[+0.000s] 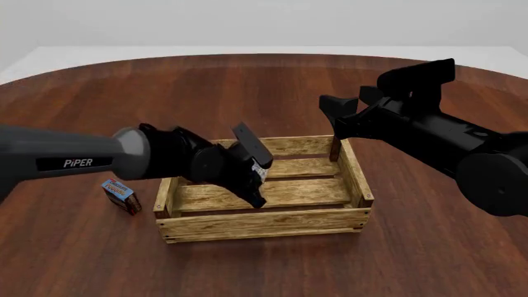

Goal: Stack the right bowl on the left bowl and place them in the tray.

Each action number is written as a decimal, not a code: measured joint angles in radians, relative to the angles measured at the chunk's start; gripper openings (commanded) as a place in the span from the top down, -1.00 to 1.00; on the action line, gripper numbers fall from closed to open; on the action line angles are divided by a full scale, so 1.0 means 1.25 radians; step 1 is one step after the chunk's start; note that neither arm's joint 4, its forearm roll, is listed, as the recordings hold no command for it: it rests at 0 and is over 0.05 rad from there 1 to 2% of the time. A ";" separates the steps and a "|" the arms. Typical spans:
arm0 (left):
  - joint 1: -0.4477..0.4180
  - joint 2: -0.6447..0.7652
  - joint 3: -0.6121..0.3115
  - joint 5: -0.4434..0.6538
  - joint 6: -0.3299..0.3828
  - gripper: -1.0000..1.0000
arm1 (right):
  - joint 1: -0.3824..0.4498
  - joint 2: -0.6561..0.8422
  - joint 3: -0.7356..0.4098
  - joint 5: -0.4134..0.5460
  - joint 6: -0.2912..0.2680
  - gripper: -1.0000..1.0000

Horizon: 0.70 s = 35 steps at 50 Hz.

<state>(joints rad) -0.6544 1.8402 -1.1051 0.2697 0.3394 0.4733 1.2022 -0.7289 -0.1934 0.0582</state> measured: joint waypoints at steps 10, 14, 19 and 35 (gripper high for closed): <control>-0.004 0.015 -0.002 -0.006 0.003 1.00 | 0.000 0.000 0.000 0.000 0.000 -1.00; -0.006 0.018 -0.003 -0.008 0.006 1.00 | 0.000 0.000 0.000 0.000 0.000 -1.00; -0.008 0.023 -0.006 -0.010 0.008 1.00 | 0.000 0.000 0.000 0.000 0.000 -1.00; -0.014 0.033 -0.015 -0.012 0.009 -1.00 | 0.000 0.000 0.000 0.000 0.000 -1.00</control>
<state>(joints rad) -0.6723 1.8814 -1.1235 0.2545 0.3502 0.4733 1.2022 -0.7289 -0.1934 0.0582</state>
